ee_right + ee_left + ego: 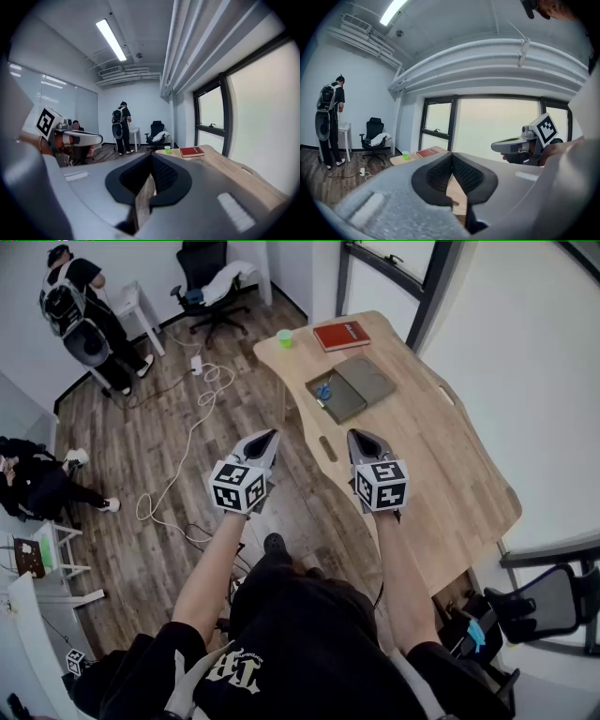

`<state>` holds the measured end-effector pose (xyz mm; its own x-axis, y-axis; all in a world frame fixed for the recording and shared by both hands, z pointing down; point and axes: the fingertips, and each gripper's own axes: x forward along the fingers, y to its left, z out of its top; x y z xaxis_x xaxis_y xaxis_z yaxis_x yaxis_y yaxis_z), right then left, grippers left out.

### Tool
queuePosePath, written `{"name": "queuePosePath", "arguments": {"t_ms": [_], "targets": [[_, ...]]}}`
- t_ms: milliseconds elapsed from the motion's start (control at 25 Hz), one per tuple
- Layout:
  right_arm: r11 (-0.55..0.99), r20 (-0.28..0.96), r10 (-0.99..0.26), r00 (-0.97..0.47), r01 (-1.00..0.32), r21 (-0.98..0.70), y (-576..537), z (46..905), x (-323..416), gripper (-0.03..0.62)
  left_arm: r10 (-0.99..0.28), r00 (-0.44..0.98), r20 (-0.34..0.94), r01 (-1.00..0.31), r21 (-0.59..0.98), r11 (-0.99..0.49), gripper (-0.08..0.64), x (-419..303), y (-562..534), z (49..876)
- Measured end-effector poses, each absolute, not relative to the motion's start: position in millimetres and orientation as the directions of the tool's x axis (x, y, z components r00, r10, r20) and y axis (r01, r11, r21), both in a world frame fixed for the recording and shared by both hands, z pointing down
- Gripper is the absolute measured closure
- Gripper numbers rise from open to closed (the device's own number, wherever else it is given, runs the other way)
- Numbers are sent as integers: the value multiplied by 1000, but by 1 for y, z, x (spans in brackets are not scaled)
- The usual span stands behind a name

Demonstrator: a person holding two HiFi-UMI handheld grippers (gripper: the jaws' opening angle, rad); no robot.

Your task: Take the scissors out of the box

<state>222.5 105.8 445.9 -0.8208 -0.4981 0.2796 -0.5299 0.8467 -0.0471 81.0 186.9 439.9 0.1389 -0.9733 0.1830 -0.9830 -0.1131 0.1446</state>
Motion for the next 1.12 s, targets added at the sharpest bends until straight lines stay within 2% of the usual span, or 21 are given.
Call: {"name": "queuePosePath", "arguments": {"t_ms": [840,1120], "targets": [[827,313,-507,-803,-556,-86,82,470,214,591,-968,151,202,-977,181,-115,561,65,163,460],[818,337,-511,-791,-568,-91,49,477,185,589,-963,181,199,-970,201,-141,562,39,126,467]]}}
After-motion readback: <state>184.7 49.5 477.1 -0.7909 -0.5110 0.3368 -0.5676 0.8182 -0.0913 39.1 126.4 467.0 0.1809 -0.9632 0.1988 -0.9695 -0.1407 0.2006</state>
